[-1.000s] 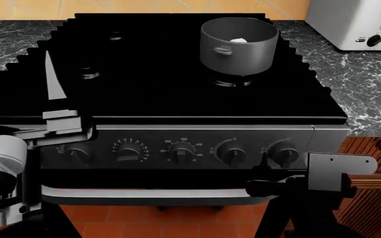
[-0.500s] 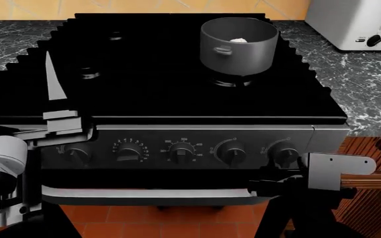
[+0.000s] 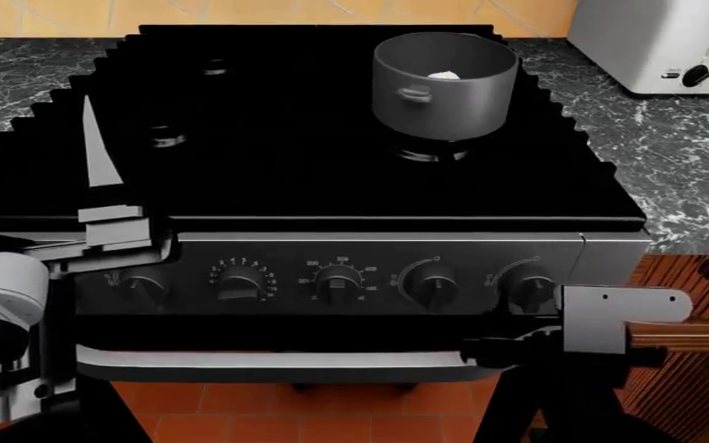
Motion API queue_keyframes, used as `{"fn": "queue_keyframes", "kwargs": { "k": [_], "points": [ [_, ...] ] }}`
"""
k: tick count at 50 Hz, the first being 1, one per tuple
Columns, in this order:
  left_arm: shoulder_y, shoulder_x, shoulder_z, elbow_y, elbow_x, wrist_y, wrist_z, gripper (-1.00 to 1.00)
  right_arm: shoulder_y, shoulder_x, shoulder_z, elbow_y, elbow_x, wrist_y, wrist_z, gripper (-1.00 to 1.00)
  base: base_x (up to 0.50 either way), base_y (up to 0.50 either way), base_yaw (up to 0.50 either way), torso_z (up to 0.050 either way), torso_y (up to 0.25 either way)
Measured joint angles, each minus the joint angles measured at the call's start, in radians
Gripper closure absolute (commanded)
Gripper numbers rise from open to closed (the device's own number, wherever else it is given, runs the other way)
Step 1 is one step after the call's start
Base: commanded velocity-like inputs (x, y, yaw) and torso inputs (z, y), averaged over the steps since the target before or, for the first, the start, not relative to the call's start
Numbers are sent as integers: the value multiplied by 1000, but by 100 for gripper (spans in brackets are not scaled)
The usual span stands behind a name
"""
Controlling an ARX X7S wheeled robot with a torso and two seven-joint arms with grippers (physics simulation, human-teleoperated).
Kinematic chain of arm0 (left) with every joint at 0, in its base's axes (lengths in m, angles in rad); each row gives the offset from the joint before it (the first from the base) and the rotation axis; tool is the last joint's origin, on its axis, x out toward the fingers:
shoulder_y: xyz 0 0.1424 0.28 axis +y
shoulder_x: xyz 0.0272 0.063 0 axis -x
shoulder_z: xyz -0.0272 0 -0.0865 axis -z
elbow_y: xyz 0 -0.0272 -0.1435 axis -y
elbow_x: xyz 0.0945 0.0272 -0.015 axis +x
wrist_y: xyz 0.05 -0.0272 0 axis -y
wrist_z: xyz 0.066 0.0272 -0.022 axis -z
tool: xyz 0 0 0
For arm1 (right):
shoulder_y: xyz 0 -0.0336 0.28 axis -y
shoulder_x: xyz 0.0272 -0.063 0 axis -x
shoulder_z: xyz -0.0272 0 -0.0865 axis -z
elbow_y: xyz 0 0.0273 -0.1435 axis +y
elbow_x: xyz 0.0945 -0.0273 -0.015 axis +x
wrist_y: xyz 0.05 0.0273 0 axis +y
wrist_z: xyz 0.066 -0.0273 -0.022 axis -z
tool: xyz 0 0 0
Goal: Frozen meat rests on a plate on the counter. Retrieve the meat and place it in a pot on a burner. Then turn the burner on.
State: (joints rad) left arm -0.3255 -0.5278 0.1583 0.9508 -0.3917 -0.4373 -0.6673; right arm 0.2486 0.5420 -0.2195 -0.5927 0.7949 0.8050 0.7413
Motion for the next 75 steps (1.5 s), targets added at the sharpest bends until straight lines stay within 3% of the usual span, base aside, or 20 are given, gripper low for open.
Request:
{"fn": "queue_keyframes", "kwargs": {
  "k": [26,43,55,56,75],
  "points": [
    [-4,-5,8,-6,-4,4,-7,-100,185,101,-130,-63,26,323,64,100,0,1,1,1,2],
    [-7,-10,12,-5,-6,4,-13,-100,248,119,-114,-65,127,421,85,100,-4,0,-1,1,6],
    [-5,-14,14,-2,-8,7,-17,-100,336,108,-94,-71,257,589,154,100,-6,0,-5,2,6],
    [-5,-14,14,-2,-8,7,-17,-100,344,107,-92,-69,276,601,167,-100,-15,0,-6,10,9],
    [-9,-19,16,-1,-17,7,-23,-100,407,154,-21,-304,432,706,467,-100,0,0,0,0,0]
  ]
}}
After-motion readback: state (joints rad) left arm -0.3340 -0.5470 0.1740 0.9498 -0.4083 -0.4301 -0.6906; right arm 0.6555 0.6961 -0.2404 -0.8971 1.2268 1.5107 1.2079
